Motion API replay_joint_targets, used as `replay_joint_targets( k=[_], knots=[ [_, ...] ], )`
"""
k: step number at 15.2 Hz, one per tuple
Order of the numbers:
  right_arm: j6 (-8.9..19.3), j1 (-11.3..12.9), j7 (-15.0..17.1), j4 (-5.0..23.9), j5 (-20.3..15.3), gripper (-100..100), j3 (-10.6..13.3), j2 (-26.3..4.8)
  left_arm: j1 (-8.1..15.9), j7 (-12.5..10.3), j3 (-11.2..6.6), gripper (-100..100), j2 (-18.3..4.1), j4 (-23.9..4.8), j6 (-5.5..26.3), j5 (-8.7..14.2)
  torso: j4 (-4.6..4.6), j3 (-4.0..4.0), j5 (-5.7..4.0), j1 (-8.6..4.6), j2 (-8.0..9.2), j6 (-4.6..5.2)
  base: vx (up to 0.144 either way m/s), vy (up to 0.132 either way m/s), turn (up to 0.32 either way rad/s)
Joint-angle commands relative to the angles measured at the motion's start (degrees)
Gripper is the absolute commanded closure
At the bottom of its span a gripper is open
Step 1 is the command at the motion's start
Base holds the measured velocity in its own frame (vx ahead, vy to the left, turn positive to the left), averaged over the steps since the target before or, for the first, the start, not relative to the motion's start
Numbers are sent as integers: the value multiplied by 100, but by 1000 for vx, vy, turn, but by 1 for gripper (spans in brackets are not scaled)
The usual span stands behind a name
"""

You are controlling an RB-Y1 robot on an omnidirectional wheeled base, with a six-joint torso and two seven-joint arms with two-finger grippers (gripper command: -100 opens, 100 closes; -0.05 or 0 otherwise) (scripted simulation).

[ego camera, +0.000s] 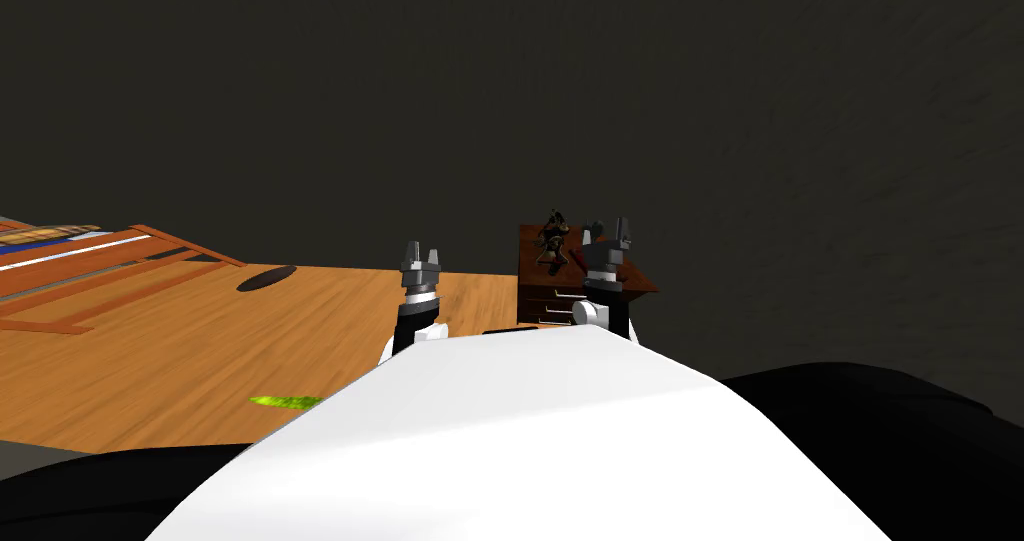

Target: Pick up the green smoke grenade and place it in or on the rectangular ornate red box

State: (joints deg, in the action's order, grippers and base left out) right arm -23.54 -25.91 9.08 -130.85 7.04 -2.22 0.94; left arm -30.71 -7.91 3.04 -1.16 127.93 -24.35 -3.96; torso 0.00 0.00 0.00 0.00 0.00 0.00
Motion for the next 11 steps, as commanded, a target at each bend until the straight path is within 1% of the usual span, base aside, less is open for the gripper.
replay_joint_targets(
  k=[1, 2, 3, 6, 7, 8, 10, 11],
  knots=[
    [17, 22, -60, 39, -64, -100, -22, -217, 0, 0, 0, 0, 0, 0, 0, 0, 0, 0, 0, 0, 0, 0, -2, 13, -21],
    [33, 44, -120, 78, -128, -100, -43, -358, 0, 0, 0, 0, 0, 0, 0, 0, 0, 0, 0, 2, 1, 0, -9, 34, -43],
    [33, 44, -120, 78, -128, -100, -43, -364, 0, 0, 0, 0, 0, 0, 0, 0, 0, 1, 1, 7, 2, 1, -16, 48, -32],
    [106, 148, -408, 267, -430, -100, -150, -742, 0, 0, 1, 0, 1, 0, 0, 0, 2, 5, 5, 26, 9, 1, -27, 78, -61],
    [136, 194, -535, 351, -561, -100, -198, -835, 0, 0, 1, 0, 1, 0, 0, 0, 2, 6, 7, 32, 11, 1, -33, 125, -104],
    [136, 194, -535, 351, -561, -100, -198, -835, 0, 0, 1, 0, 1, 0, 0, 0, 2, 7, 8, 43, 12, 1, -28, 127, -68],
    [202, 300, -830, 550, -861, -100, -311, -977, 0, 0, 1, 0, 1, 0, 0, 0, 2, 6, 11, 51, 11, 0, -30, 129, -78],
    [202, 300, -830, 550, -861, -100, -311, -977, 0, 0, 1, 0, 2, 0, 0, 0, 2, 7, 12, 56, 12, 0, -25, 127, -68]
  ],
)
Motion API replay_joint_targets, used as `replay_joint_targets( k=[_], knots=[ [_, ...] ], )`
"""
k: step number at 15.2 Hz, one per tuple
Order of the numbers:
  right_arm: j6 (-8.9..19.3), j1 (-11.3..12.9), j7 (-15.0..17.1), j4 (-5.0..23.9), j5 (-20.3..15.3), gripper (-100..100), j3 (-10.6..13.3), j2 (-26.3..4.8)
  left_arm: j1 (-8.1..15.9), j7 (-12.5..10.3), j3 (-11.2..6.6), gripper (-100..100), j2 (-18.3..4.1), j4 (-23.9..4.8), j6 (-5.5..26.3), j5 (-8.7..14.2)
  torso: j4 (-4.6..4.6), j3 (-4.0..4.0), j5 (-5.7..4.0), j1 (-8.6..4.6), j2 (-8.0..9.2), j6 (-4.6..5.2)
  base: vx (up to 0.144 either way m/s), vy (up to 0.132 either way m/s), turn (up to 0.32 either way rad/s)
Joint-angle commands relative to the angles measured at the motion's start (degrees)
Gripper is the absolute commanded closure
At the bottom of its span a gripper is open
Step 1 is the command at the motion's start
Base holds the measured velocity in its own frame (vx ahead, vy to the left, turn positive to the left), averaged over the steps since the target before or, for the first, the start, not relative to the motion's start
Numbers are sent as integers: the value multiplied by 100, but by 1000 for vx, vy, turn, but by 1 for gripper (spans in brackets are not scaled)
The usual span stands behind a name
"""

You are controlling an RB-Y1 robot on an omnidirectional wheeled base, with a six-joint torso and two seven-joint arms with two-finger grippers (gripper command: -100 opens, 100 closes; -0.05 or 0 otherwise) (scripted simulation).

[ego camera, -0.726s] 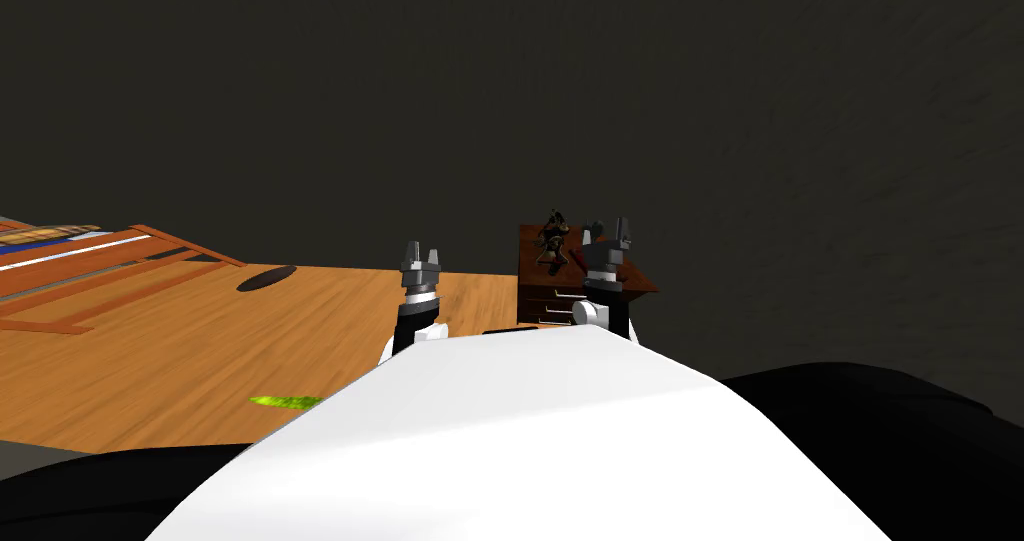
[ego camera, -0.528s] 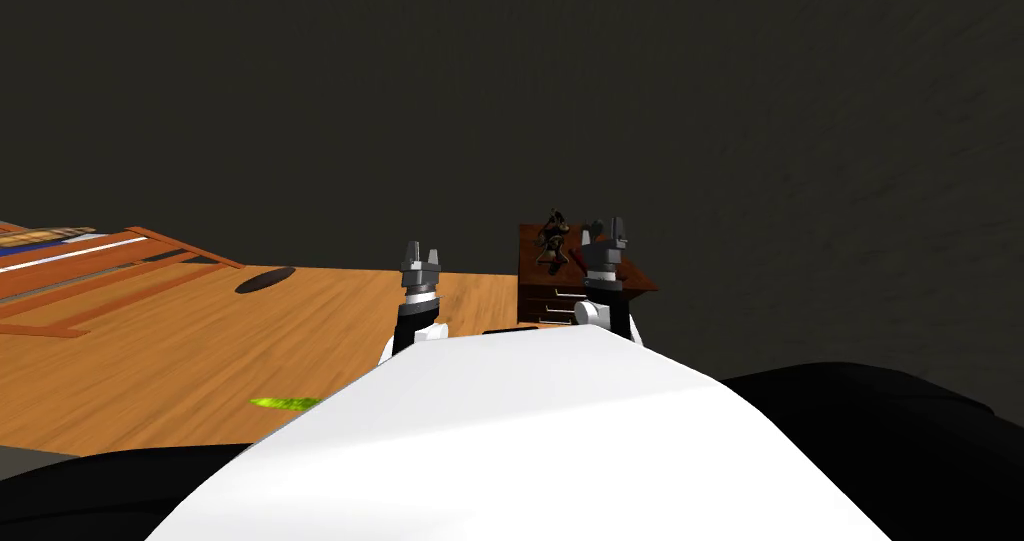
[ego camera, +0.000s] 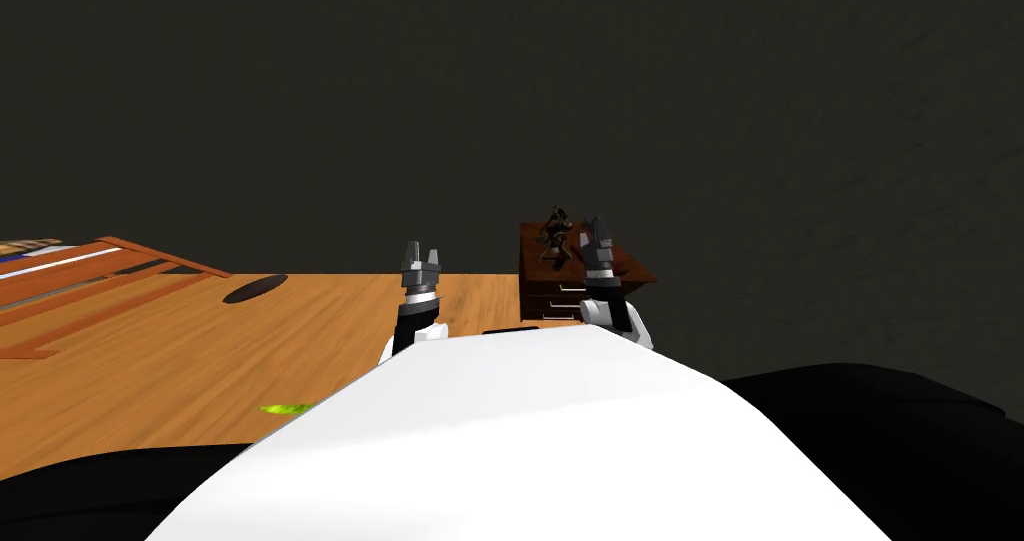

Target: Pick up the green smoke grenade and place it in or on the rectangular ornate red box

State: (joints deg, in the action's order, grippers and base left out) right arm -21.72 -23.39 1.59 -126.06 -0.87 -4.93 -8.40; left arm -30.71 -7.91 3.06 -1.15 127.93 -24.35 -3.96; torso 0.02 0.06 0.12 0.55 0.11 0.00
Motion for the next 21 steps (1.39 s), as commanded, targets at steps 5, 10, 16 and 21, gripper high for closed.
replay_joint_targets(
  k=[5, 10, 16, 21],
  knots=[
    [121, 238, -605, 439, -589, -100, -248, -168, 0, 0, 0, 0, 0, 0, 0, 0, 0, -1, -1, -2, -1, 1, -26, 119, -86],
    [209, 454, -1186, 880, -1155, -100, -497, -202, 0, 0, 0, 0, 0, 0, 0, 0, -2, -5, -2, -8, -8, 0, -15, 109, -74],
    [272, 686, -1794, 1388, -1728, -100, -782, -177, 0, 0, 0, 0, 0, 0, 0, 0, -3, -8, -2, -10, -14, 0, -6, 104, -73],
    [292, 843, -2273, 1753, -2094, -100, -986, -147, -1, 0, 0, 0, 0, 0, 0, 0, -3, -8, -2, -9, -14, 1, -5, 105, -79]
  ],
)
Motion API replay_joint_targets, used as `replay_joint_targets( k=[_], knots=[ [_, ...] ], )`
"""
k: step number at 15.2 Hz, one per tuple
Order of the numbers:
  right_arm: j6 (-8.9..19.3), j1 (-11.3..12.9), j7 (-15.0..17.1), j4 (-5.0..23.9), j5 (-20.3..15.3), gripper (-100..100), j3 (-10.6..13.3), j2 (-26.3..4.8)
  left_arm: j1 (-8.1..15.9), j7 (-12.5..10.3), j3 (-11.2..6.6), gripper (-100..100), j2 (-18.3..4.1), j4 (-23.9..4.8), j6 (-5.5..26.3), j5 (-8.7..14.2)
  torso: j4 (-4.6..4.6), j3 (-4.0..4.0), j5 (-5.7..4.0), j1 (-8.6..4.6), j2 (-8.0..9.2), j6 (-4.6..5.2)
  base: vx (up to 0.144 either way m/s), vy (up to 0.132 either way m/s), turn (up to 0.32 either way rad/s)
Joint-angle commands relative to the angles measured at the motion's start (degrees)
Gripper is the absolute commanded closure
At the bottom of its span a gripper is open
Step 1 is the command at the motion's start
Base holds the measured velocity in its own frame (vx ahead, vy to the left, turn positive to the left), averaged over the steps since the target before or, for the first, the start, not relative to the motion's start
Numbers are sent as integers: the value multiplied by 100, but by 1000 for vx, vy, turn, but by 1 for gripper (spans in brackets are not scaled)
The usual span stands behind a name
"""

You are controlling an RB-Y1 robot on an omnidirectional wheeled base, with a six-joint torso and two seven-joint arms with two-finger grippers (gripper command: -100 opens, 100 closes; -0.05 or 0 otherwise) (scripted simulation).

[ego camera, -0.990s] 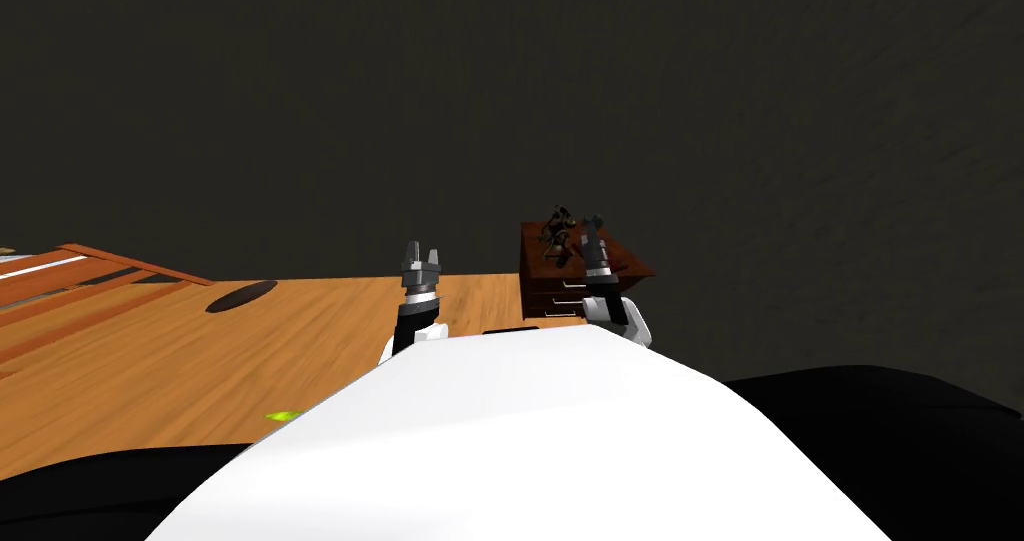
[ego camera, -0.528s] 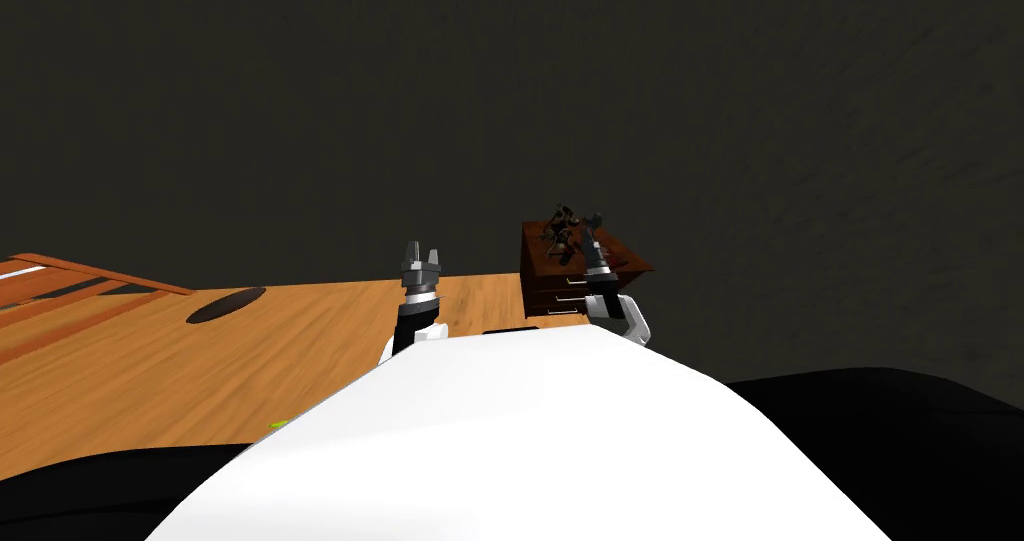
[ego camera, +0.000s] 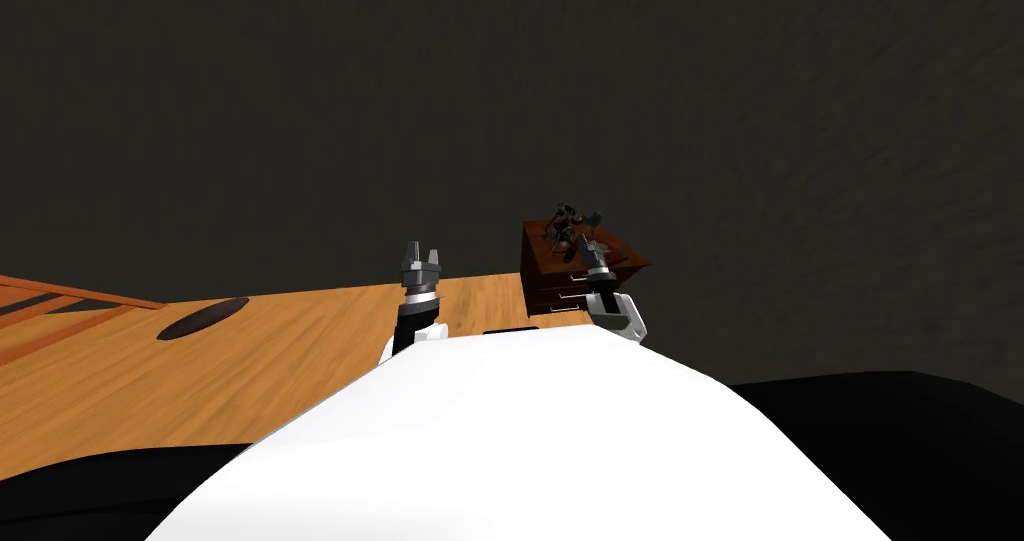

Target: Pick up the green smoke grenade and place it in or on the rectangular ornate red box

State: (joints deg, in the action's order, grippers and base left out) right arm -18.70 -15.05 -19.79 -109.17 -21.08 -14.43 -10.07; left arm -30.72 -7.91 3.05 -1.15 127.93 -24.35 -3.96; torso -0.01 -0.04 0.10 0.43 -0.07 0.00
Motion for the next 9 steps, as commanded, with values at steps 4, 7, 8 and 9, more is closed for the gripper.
replay_joint_targets(
  k=[4, 7, 8, 9],
  knots=[
    [-7, 165, -559, 441, -415, -100, -247, 57, 0, 0, 0, 0, 0, 0, 0, 0, -2, -3, 0, 4, -5, 0, 11, 106, -68],
    [-23, 315, -939, 824, -722, -100, -460, 95, 0, 0, 0, 0, 0, 0, 0, 0, -2, -4, -2, -10, -6, 1, 15, 74, -67],
    [-23, 315, -966, 824, -722, -100, -460, 95, 0, 0, 0, 0, 0, 0, 0, 0, -2, -5, -3, -11, -8, 1, 30, 82, -58],
    [-38, 387, -1137, 1014, -861, -100, -566, 115, 0, 0, 0, 0, 0, 0, 0, 0, -3, -7, -2, -9, -11, 0, 33, 90, -64]
  ],
)
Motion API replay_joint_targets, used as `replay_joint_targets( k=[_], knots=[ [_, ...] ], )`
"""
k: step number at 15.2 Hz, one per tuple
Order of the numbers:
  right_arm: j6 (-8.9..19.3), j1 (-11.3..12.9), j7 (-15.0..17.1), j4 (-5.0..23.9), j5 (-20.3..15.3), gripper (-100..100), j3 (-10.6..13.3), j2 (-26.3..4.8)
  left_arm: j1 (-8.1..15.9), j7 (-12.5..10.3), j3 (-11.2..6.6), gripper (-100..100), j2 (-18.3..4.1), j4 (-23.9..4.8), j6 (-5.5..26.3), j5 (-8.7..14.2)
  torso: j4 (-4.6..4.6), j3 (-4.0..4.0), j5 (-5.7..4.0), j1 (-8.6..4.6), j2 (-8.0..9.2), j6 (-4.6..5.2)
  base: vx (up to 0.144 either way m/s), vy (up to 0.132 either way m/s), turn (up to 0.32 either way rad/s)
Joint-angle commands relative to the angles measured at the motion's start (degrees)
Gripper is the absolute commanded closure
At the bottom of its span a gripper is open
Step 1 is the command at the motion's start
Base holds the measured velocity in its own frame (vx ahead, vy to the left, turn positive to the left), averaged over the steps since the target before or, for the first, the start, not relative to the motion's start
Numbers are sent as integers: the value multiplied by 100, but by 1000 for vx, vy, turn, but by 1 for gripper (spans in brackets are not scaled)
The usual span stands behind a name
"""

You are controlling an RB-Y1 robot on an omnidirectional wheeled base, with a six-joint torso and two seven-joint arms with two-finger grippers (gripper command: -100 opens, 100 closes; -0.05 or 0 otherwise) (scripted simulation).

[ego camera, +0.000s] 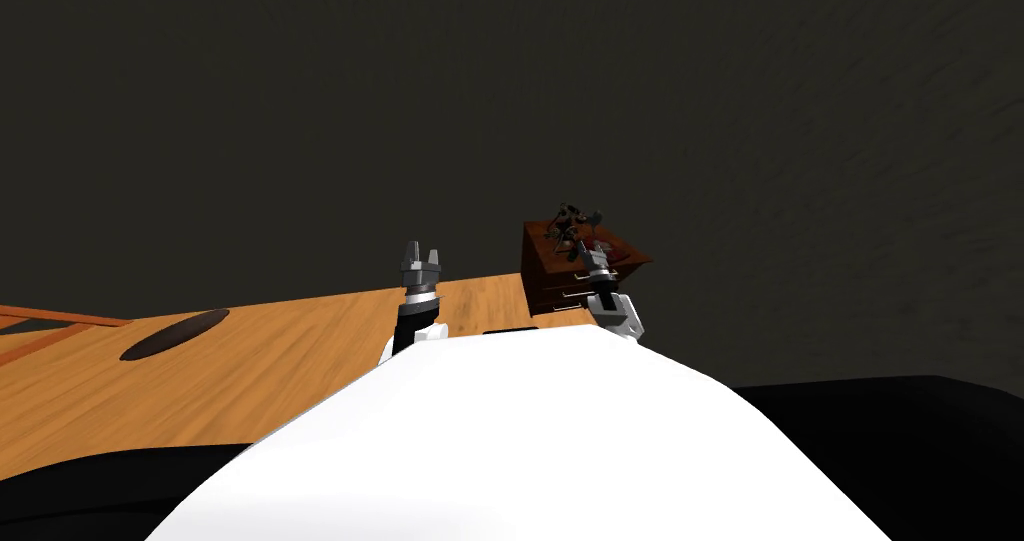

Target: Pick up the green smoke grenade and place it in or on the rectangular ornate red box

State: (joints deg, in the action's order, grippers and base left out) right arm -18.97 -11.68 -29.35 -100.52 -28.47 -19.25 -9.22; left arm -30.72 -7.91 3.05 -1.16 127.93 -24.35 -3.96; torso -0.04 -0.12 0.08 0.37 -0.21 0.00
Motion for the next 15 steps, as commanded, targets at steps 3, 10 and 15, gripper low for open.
replay_joint_targets(
  k=[3, 10, 15],
  knots=[
    [-30, 120, -391, 336, -250, -100, -187, 49, 0, 0, 0, 0, 0, 0, 0, 0, -1, -2, 0, 0, -3, 0, 35, 80, -43],
    [-173, 422, -1195, 1181, -727, -100, -672, 108, 0, 0, 0, 0, 0, 0, 0, 0, -3, -9, -3, -13, -15, 0, 53, 46, -37],
    [-280, 560, -1560, 1632, -894, -100, -915, 119, 0, 0, 0, 0, 0, 0, 0, 0, -4, -10, -1, -5, -16, -1, 63, 75, -45]
  ],
)
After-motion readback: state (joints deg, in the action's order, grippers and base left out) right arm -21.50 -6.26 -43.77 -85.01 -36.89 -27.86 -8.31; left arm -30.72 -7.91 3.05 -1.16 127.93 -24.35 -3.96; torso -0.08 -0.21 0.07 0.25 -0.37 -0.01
